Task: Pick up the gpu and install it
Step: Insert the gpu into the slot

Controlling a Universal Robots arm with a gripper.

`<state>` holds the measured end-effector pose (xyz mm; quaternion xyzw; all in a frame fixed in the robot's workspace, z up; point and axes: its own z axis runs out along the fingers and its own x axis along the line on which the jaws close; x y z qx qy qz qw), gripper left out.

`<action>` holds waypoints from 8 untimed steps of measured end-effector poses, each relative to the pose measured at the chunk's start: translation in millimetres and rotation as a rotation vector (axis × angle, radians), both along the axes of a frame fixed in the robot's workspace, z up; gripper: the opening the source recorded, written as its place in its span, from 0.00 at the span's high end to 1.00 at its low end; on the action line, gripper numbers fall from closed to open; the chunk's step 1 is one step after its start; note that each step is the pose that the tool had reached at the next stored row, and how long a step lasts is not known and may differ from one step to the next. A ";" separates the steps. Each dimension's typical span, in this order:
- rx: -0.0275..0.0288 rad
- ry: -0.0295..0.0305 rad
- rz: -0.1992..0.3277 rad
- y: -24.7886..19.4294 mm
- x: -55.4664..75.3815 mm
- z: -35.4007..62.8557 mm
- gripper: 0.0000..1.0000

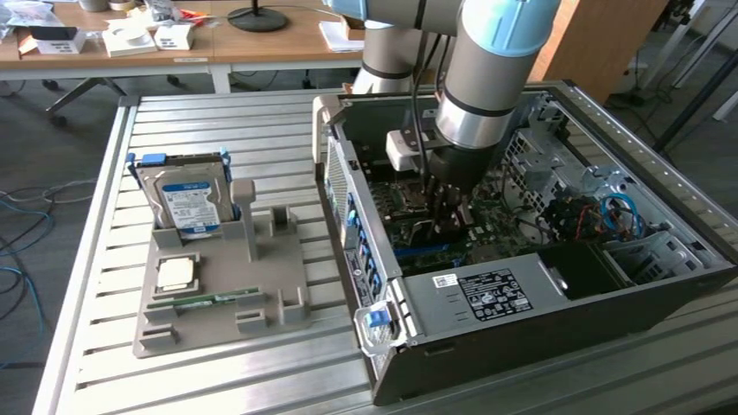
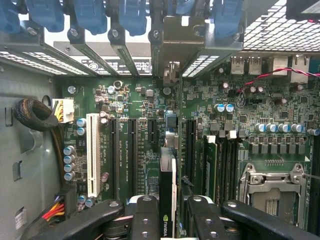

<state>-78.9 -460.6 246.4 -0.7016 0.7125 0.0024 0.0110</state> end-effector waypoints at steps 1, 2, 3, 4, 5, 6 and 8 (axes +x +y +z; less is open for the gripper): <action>0.0001 0.0001 0.000 0.0 0.0 -0.7 0.73; 0.0000 0.0000 0.000 0.0 0.0 -1.1 0.73; -0.0001 0.0001 0.000 0.0 0.0 -1.1 0.73; -0.0001 0.0000 0.000 0.0 0.0 -1.1 0.73; -0.0001 0.0001 0.000 0.0 0.0 -1.1 0.73; -0.0001 0.0001 0.000 0.0 0.0 -1.2 0.73; -0.0001 0.0000 0.000 0.0 0.0 -1.5 0.73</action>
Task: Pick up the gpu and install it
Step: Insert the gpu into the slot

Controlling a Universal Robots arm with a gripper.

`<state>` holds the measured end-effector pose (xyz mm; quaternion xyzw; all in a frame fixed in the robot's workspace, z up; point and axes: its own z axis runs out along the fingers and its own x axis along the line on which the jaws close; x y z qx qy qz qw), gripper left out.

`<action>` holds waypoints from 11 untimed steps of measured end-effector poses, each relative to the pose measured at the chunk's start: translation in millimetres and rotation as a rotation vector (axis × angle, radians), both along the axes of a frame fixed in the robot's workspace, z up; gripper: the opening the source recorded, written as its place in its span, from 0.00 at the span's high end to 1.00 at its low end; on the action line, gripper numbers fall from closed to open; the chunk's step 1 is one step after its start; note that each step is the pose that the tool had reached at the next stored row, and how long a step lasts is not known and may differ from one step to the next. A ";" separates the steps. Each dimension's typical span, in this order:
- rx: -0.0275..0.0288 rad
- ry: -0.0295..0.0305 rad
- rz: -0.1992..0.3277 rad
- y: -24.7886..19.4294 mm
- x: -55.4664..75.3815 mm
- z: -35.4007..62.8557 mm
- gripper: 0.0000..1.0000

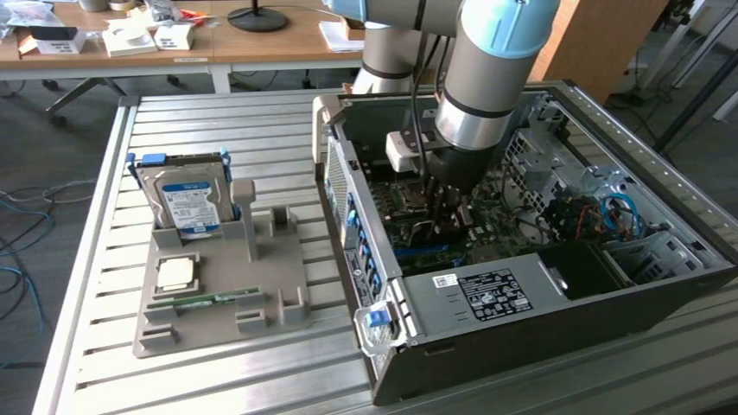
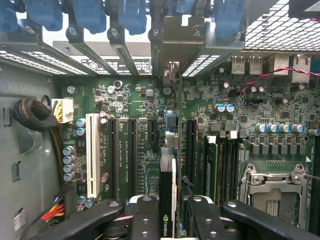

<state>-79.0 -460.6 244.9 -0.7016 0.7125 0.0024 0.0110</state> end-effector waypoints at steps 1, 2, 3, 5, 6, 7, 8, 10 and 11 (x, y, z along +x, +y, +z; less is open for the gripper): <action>0.0000 0.0000 0.000 0.0 0.0 0.0 0.73; 0.0000 0.0000 0.000 0.0 0.0 0.0 0.73; 0.0000 0.0000 0.000 0.0 0.0 0.0 0.73; 0.0001 0.0000 0.000 0.0 0.0 -0.1 0.73; 0.0000 0.0000 0.000 0.0 0.0 -0.1 0.73; 0.0002 0.0002 0.000 0.0 -0.1 -0.1 0.73; 0.0003 0.0002 0.000 0.0 -0.1 -0.1 0.73; 0.0002 0.0000 0.000 0.0 -0.1 -0.1 0.73; 0.0002 -0.0001 0.000 0.0 -0.1 -0.1 0.66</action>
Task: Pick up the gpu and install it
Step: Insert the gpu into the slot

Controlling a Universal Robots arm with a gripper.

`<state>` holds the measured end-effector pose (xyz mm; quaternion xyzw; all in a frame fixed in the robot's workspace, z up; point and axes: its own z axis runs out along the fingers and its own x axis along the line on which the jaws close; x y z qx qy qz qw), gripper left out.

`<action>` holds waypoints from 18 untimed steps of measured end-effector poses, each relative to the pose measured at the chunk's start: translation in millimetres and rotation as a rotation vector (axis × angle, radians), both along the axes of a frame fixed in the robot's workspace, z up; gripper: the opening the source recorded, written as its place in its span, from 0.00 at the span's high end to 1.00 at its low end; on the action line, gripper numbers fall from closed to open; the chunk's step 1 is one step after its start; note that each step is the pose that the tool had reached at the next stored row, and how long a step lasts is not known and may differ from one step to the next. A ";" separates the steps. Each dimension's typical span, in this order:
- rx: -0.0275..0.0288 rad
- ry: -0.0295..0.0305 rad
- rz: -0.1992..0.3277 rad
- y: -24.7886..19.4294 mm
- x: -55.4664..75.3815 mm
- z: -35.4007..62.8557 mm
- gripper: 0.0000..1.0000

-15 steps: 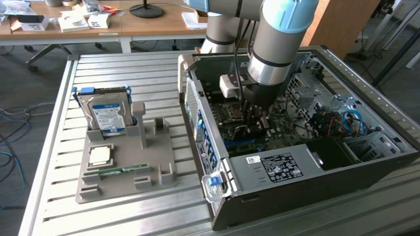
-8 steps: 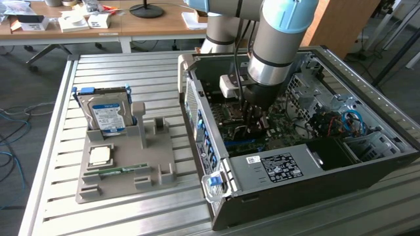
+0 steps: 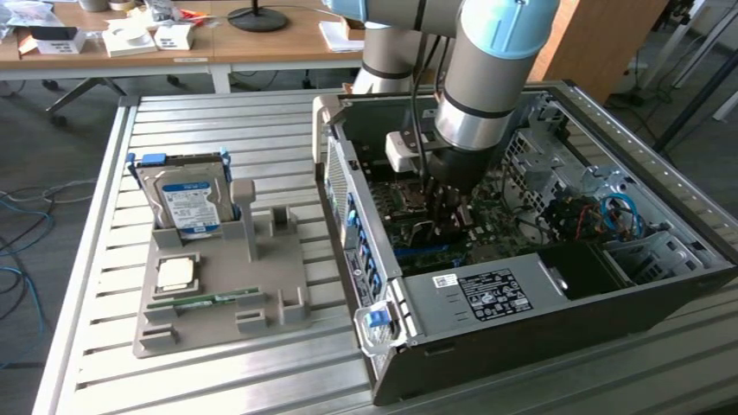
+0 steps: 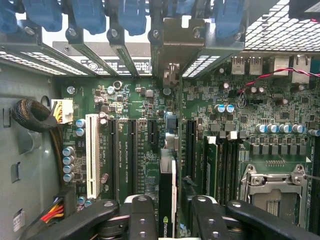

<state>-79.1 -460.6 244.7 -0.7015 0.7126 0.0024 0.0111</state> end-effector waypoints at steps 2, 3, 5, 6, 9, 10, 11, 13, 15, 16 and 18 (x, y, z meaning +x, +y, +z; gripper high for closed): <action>-0.0001 0.0000 0.000 0.0 0.1 0.0 0.66; 0.0000 0.0000 0.000 0.0 0.1 0.0 0.66; -0.0002 0.0000 0.000 0.0 0.0 25.3 0.66; -0.0001 0.0000 0.000 0.0 0.1 42.2 0.66; 0.0000 0.0000 0.000 0.0 0.1 56.1 0.66; -0.0001 0.0000 0.000 0.0 0.0 60.6 0.66; -0.0001 0.0000 0.000 0.0 0.1 65.1 0.66; 0.0000 0.0000 0.000 0.0 0.1 74.0 0.66; -0.0001 0.0000 0.000 0.0 0.1 82.2 0.66; -0.0001 0.0000 0.000 0.0 0.1 86.3 0.66; 0.0000 0.0000 0.000 0.0 0.1 93.7 0.66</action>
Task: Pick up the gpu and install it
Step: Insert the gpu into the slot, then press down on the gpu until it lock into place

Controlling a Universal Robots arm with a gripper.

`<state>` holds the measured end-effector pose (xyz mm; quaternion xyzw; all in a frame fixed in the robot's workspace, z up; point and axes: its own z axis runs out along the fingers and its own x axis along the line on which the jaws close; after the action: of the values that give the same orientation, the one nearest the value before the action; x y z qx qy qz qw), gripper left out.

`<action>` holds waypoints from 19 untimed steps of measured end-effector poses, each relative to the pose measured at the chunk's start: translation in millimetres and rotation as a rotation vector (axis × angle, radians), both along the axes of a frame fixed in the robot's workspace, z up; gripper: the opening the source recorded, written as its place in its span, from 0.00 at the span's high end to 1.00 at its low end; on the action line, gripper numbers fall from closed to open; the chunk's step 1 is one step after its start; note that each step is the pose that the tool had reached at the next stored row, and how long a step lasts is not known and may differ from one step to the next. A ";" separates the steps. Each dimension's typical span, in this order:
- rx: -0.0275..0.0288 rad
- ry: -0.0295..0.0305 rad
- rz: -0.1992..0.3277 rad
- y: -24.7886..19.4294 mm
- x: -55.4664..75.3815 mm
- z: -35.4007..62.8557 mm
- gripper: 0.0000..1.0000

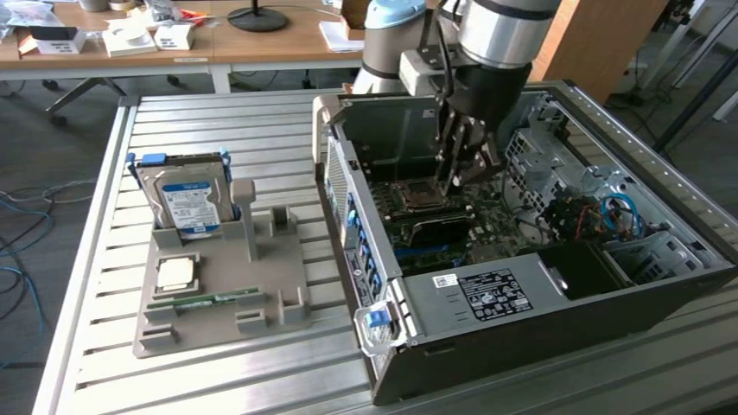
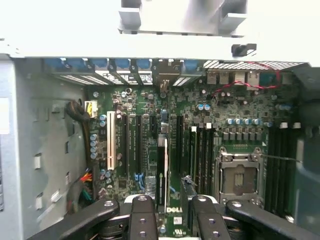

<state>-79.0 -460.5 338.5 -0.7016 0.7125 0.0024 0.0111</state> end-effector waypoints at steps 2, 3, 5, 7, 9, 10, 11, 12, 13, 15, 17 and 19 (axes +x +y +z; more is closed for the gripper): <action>-0.0001 0.0000 0.000 0.0 0.0 6.6 0.66; 0.0000 0.0000 0.000 0.0 0.0 8.9 0.66; 0.0000 -0.0001 0.000 0.0 0.0 10.6 0.66; 0.0001 -0.0001 0.000 0.0 0.0 10.6 0.66; -0.0001 0.0000 0.000 0.0 0.0 10.7 0.66; -0.0001 0.0000 0.000 0.0 0.0 10.7 0.66; -0.0001 0.0000 0.000 0.0 0.0 10.7 0.66; -0.0001 0.0000 0.000 0.0 0.0 10.7 0.66; 0.0000 0.0000 0.000 0.0 0.0 10.7 0.66; -0.0001 0.0000 0.000 0.0 0.0 10.7 0.66; -0.0001 0.0000 0.000 0.0 0.0 10.7 0.66; -0.0001 0.0000 0.000 0.0 0.0 10.7 0.66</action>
<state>-79.0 -460.6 349.2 -0.7016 0.7125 0.0024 0.0110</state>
